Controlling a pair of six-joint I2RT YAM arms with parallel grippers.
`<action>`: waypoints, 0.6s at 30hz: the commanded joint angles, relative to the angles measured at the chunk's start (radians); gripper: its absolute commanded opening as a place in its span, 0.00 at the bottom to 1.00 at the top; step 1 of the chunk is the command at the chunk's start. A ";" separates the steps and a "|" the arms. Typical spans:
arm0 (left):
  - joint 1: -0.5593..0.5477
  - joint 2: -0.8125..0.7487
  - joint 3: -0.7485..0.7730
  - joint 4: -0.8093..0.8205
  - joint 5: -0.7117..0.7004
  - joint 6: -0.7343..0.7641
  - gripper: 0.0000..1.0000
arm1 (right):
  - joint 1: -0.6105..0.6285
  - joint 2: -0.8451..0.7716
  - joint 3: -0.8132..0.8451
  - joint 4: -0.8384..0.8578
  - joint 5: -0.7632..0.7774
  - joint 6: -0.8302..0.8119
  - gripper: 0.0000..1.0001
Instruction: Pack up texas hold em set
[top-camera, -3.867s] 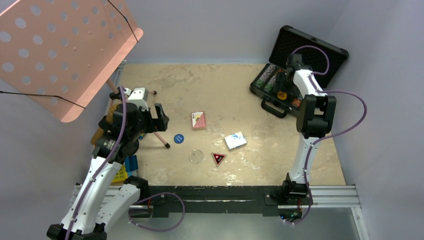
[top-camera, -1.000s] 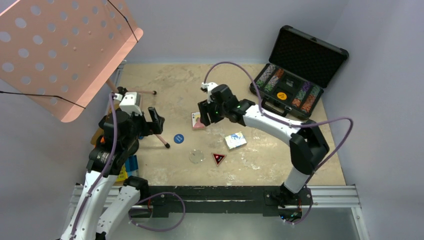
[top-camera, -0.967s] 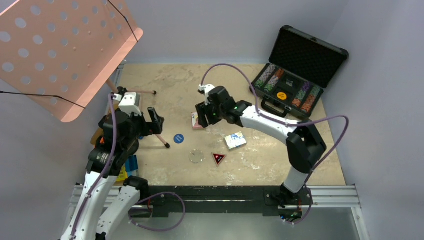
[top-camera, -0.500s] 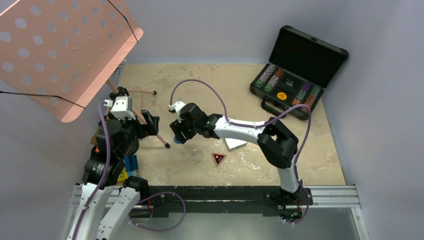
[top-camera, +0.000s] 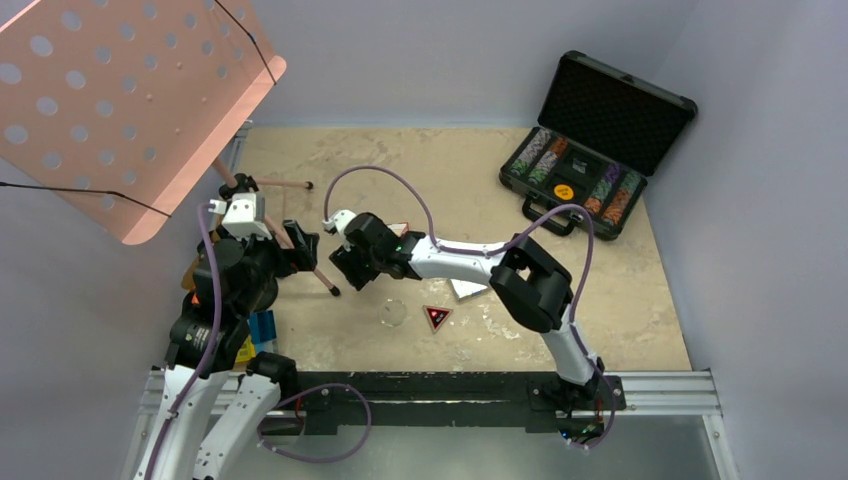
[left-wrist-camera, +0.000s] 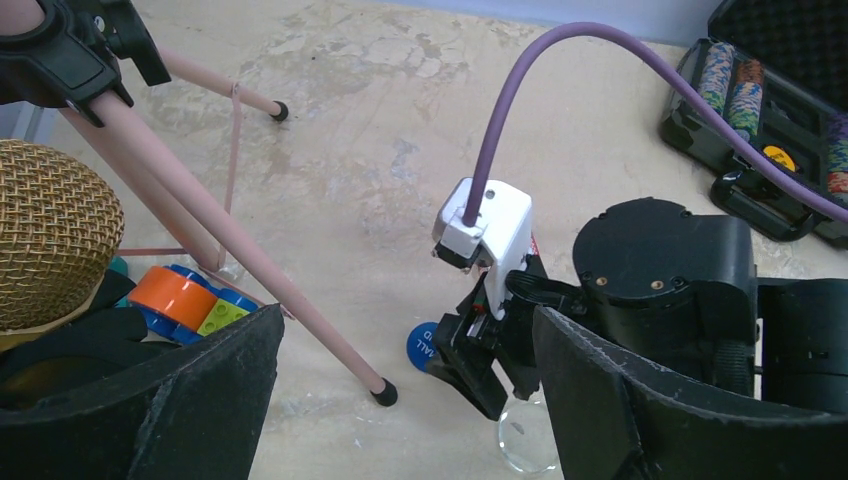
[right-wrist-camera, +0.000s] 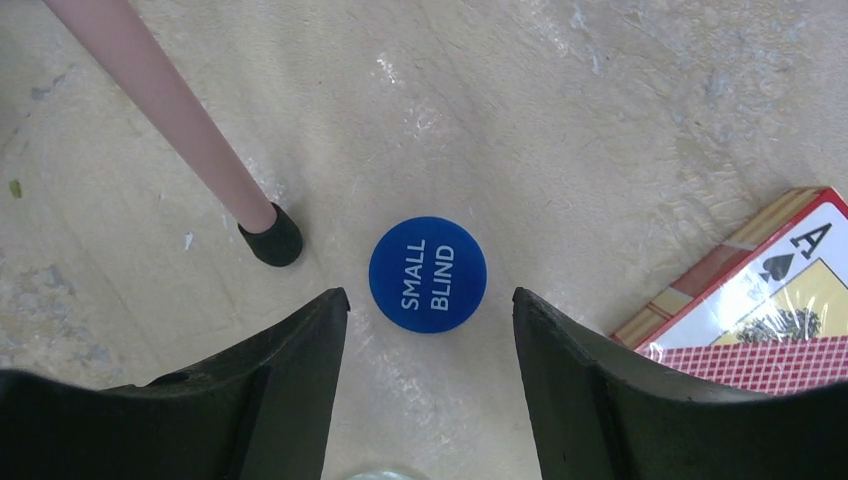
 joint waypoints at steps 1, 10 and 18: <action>0.007 -0.005 0.000 0.041 -0.008 0.009 0.98 | 0.022 0.028 0.075 -0.025 0.043 -0.035 0.65; 0.007 0.001 0.001 0.040 -0.005 0.009 0.98 | 0.040 0.080 0.111 -0.055 0.073 -0.045 0.65; 0.007 0.003 0.001 0.040 -0.005 0.007 0.98 | 0.044 0.103 0.112 -0.074 0.116 -0.040 0.64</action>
